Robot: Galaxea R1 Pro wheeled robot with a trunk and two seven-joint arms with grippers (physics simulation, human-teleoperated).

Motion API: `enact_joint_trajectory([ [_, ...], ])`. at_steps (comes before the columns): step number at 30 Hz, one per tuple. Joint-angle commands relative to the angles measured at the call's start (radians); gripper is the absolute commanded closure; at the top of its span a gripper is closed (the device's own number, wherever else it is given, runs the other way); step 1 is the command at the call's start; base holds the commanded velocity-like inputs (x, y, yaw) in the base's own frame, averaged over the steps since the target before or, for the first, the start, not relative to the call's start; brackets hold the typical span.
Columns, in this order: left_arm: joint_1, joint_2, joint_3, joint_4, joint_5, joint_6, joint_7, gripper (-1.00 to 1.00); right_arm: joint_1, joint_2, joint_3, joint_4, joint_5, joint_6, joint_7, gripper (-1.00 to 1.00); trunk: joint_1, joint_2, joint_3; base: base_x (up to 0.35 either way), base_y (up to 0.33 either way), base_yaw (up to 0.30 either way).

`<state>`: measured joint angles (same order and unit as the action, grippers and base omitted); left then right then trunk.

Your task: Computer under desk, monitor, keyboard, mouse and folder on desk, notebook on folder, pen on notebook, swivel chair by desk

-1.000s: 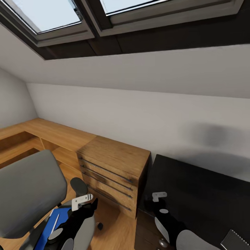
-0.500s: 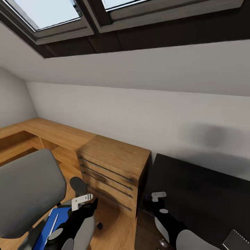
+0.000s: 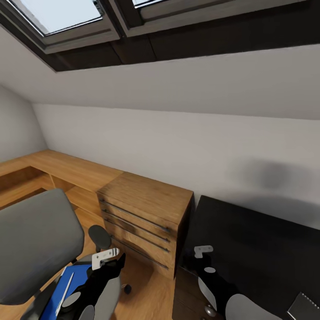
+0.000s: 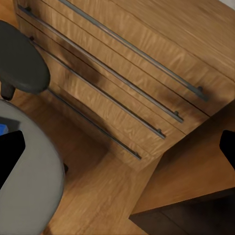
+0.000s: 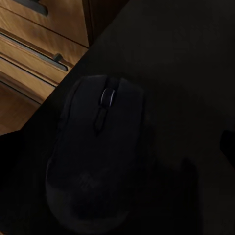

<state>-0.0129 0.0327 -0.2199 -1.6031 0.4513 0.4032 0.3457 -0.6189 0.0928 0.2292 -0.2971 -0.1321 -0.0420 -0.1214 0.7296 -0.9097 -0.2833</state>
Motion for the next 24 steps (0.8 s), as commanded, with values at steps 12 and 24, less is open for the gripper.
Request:
enact_joint_trajectory([
  [12,-0.001,0.001,-0.003,-0.001,0.01,0.002,0.01,-1.0,-0.001,-0.001,0.009,0.001,-0.011,-0.004,-0.006,-1.0,0.046,-0.085,-0.039,0.0,0.0,0.0],
  [24,-0.001,0.001,-0.003,-0.001,0.01,0.002,0.01,-1.0,-0.002,0.0,0.009,0.001,-0.011,-0.004,-0.006,1.0,0.081,-0.148,-0.067,0.0,0.0,0.0],
])
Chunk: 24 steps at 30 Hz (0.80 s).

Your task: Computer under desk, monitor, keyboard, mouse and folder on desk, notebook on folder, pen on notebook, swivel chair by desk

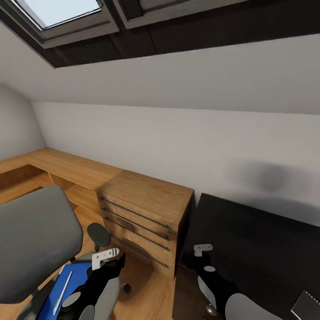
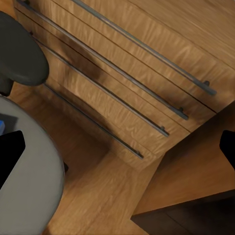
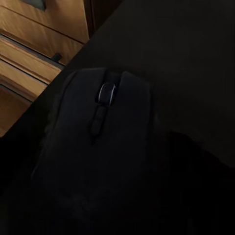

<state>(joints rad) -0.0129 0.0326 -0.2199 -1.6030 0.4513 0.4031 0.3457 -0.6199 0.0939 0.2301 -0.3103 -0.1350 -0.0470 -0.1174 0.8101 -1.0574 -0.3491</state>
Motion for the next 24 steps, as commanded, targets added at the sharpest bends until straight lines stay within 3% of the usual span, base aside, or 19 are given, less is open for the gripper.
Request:
enact_joint_trajectory([
  [1,-0.001,0.001,-0.002,-0.002,0.01,0.002,0.01,-1.0,0.0,-0.001,0.008,0.014,-0.008,0.001,-0.01,1.0,0.0,-0.001,-0.001,0.0,0.0,0.0],
  [24,-0.001,0.001,-0.012,0.0,0.01,0.003,0.01,-1.0,0.0,0.003,0.008,0.013,-0.006,-0.002,-0.01,1.0,0.0,-0.001,-0.001,0.0,0.0,0.0],
])
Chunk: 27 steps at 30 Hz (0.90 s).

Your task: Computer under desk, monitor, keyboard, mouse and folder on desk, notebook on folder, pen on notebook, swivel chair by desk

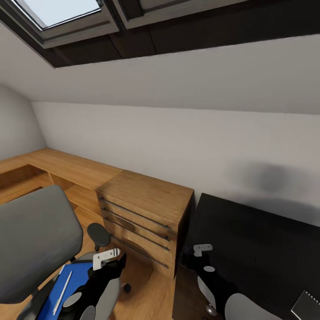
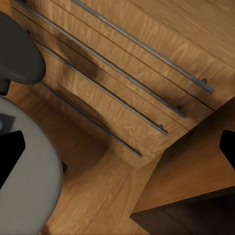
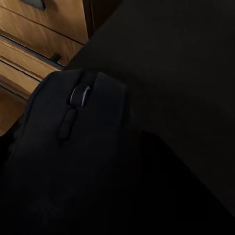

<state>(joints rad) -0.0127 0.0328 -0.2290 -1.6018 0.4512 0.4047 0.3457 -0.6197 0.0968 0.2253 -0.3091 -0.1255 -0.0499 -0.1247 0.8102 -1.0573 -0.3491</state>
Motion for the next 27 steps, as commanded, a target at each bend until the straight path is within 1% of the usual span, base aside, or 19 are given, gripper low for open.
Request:
enact_joint_trajectory([
  [1,-0.001,0.002,-0.003,-0.001,0.01,0.002,0.01,-1.0,0.0,0.0,0.012,0.011,-0.016,0.001,-0.003,1.0,-0.004,0.006,0.002,0.0,0.0,0.0],
  [14,-0.001,0.003,-0.001,0.003,0.015,0.007,0.01,-1.0,0.0,0.002,0.014,0.001,-0.016,-0.02,-0.006,1.0,-0.053,0.097,0.042,-0.001,0.0,0.0],
  [16,-0.001,0.003,-0.001,0.004,0.015,0.008,0.01,-1.0,0.0,0.001,0.013,-0.025,-0.016,-0.018,-0.009,1.0,-0.061,0.111,0.049,-0.131,0.0,0.0],
  [18,-0.001,0.003,-0.001,0.005,0.015,0.008,0.01,-1.0,0.0,-0.002,0.011,-0.128,-0.017,0.007,-0.012,1.0,-0.069,0.125,0.055,-0.273,0.0,0.0],
  [19,-0.001,0.003,-0.001,0.005,0.015,0.008,0.01,-1.0,0.002,-0.004,0.009,-0.188,-0.019,0.044,-0.013,1.0,-0.073,0.132,0.058,-0.308,0.0,0.0],
  [20,-0.001,0.003,-0.001,0.005,0.015,0.008,0.01,-1.0,0.008,-0.01,0.003,-0.294,-0.023,0.128,-0.015,1.0,-0.076,0.139,0.061,-0.325,0.0,0.0],
  [21,-0.001,0.003,-0.001,0.005,0.015,0.008,0.01,-1.0,0.021,-0.016,-0.001,-0.377,-0.029,0.19,-0.016,1.0,-0.08,0.146,0.064,-0.332,0.0,0.0],
  [22,-0.001,0.003,-0.001,0.006,0.015,0.008,0.01,-1.0,0.033,-0.02,-0.003,-0.421,-0.033,0.219,-0.017,1.0,-0.084,0.153,0.068,-0.334,0.0,0.0],
  [23,-0.001,0.003,0.0,0.006,0.015,0.008,0.01,-1.0,0.064,-0.025,-0.007,-0.511,-0.045,0.274,-0.018,1.0,-0.088,0.16,0.071,-0.337,0.0,0.0],
  [25,-0.001,0.003,0.0,0.006,0.014,0.008,0.01,-1.0,0.146,-0.031,-0.016,-0.686,-0.066,0.375,-0.032,1.0,-0.096,0.174,0.077,-0.34,0.0,0.0],
  [26,-0.001,0.003,0.0,0.006,0.014,0.008,0.01,-1.0,0.165,-0.032,-0.019,-0.729,-0.069,0.397,-0.038,1.0,-0.099,0.181,0.08,-0.341,0.0,0.0],
  [27,-0.001,0.003,0.0,0.006,0.014,0.008,0.01,-1.0,0.198,-0.034,-0.024,-0.808,-0.074,0.437,-0.047,1.0,-0.103,0.188,0.083,-0.342,0.0,0.0],
])
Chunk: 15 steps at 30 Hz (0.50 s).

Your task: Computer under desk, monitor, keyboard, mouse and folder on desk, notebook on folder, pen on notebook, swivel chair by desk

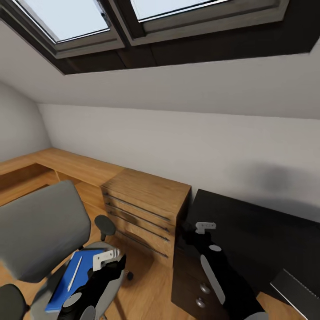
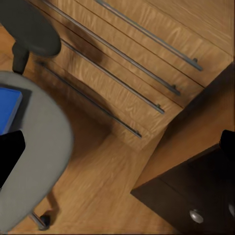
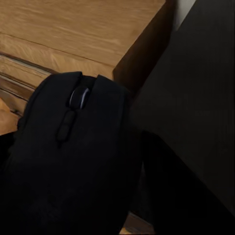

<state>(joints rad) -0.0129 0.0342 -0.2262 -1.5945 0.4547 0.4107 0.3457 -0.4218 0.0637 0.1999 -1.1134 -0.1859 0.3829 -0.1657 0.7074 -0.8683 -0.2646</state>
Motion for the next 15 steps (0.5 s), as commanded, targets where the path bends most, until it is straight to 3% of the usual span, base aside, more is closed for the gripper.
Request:
enact_joint_trajectory([
  [1,-0.001,0.001,-0.002,-0.001,0.01,0.002,0.01,-1.0,0.015,-0.001,0.0,-0.042,-0.016,0.021,-0.01,1.0,-0.004,0.006,0.002,-0.342,0.0,0.0],
  [5,-0.001,0.002,-0.002,-0.002,0.01,0.002,0.01,-1.0,0.1,-0.002,-0.006,-0.213,-0.023,0.087,-0.025,1.0,-0.02,0.034,0.014,-0.25,0.0,0.0],
  [8,-0.001,0.002,-0.002,-0.002,0.01,0.002,0.01,-1.0,0.109,-0.002,-0.005,-0.234,-0.026,0.091,-0.025,1.0,-0.031,0.055,0.024,-0.053,0.0,0.0],
  [12,-0.001,0.005,0.0,0.002,0.01,0.002,0.01,-1.0,0.113,-0.002,-0.005,-0.244,-0.069,0.09,-0.024,1.0,-0.031,0.055,0.024,-0.006,0.0,-0.017],
  [15,-0.001,0.006,0.001,0.017,0.008,0.002,0.009,-1.0,0.113,-0.002,-0.007,-0.246,-0.072,0.09,-0.024,1.0,-0.031,0.055,0.024,-0.072,0.085,-0.058],
])
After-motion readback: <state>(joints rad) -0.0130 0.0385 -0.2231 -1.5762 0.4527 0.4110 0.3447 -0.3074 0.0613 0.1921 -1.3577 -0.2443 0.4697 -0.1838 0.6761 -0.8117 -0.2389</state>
